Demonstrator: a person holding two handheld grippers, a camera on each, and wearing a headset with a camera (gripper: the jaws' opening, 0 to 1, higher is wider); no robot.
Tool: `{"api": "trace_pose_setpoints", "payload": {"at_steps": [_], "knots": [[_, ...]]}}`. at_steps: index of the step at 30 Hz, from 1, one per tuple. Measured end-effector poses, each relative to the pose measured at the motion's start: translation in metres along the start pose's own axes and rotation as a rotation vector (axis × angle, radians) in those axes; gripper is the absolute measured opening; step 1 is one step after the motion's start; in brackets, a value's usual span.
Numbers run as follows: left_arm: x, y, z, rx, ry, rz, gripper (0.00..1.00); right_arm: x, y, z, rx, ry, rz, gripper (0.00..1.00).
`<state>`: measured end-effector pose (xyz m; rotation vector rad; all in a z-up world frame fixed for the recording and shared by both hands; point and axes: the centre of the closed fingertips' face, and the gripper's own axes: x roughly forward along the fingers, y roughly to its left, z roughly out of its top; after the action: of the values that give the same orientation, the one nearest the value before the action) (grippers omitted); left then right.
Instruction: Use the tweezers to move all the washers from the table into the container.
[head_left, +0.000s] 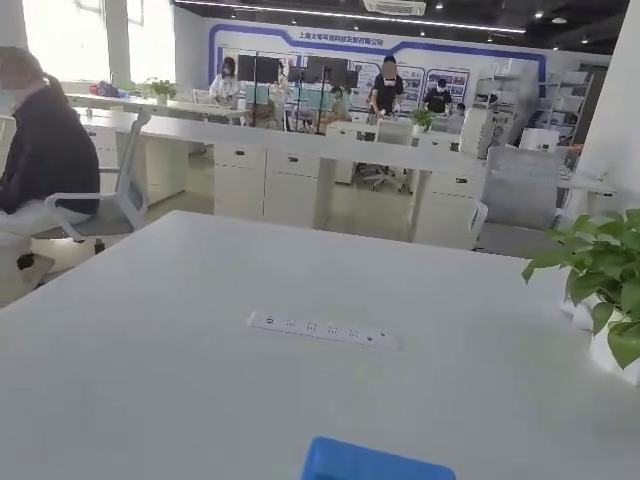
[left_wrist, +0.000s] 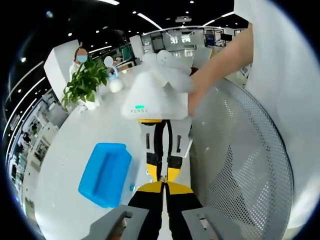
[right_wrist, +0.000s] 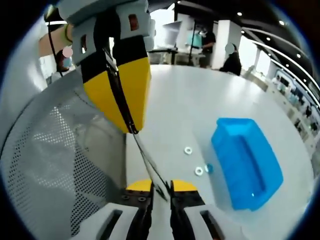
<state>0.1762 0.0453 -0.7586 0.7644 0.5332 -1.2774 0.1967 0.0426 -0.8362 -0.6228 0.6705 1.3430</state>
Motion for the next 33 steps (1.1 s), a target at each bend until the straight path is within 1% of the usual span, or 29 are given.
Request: {"api": "trace_pose_setpoints", "payload": {"at_steps": [4, 7, 11, 13, 15, 16, 17, 18, 21, 23, 25, 27, 29, 31, 33], "knots": [[-0.002, 0.005, 0.003, 0.016, 0.003, 0.012, 0.0, -0.001, -0.009, 0.006, -0.003, -0.02, -0.042, 0.1], [-0.002, 0.012, 0.004, 0.016, 0.004, 0.018, 0.0, -0.001, -0.015, 0.009, 0.021, -0.043, -0.047, 0.1], [-0.001, 0.022, 0.005, 0.015, 0.009, 0.019, 0.0, 0.0, -0.018, 0.01, 0.068, -0.069, -0.042, 0.1], [0.001, 0.024, 0.005, 0.011, 0.016, 0.008, 0.0, 0.001, -0.017, 0.009, 0.092, -0.074, -0.029, 0.1], [0.004, 0.027, 0.006, 0.013, 0.022, 0.002, 0.0, 0.002, -0.018, 0.008, 0.108, -0.083, -0.028, 0.1], [0.005, 0.028, 0.006, 0.017, 0.03, -0.005, 0.0, 0.003, -0.019, 0.008, 0.112, -0.084, -0.026, 0.1], [0.007, 0.029, 0.006, 0.038, 0.043, -0.01, 0.0, 0.004, -0.02, 0.007, 0.116, -0.085, -0.026, 0.09], [0.008, 0.031, 0.008, 0.05, 0.045, -0.012, 0.0, 0.004, -0.02, 0.007, 0.118, -0.086, -0.025, 0.09], [0.011, 0.037, 0.013, 0.057, 0.042, -0.029, 0.0, 0.003, -0.022, 0.007, 0.127, -0.088, -0.027, 0.09], [0.012, 0.039, 0.013, 0.046, 0.048, -0.042, 0.0, 0.003, -0.023, 0.006, 0.14, -0.089, -0.024, 0.09], [0.014, 0.042, 0.011, 0.043, 0.065, -0.054, 0.0, 0.003, -0.023, 0.007, 0.155, -0.096, -0.01, 0.11], [0.015, 0.045, 0.013, 0.03, 0.063, -0.067, 0.0, 0.001, -0.022, 0.008, 0.15, -0.088, -0.003, 0.14], [0.016, 0.047, 0.014, 0.013, 0.063, -0.081, 0.0, -0.003, -0.021, 0.012, 0.142, -0.097, 0.005, 0.15], [0.018, 0.048, 0.014, 0.0, 0.065, -0.092, 0.0, -0.007, -0.022, 0.019, 0.164, -0.127, 0.011, 0.16], [0.019, 0.048, 0.014, -0.015, 0.06, -0.105, 0.0, -0.01, -0.025, 0.023, 0.172, -0.144, 0.01, 0.14]]}}
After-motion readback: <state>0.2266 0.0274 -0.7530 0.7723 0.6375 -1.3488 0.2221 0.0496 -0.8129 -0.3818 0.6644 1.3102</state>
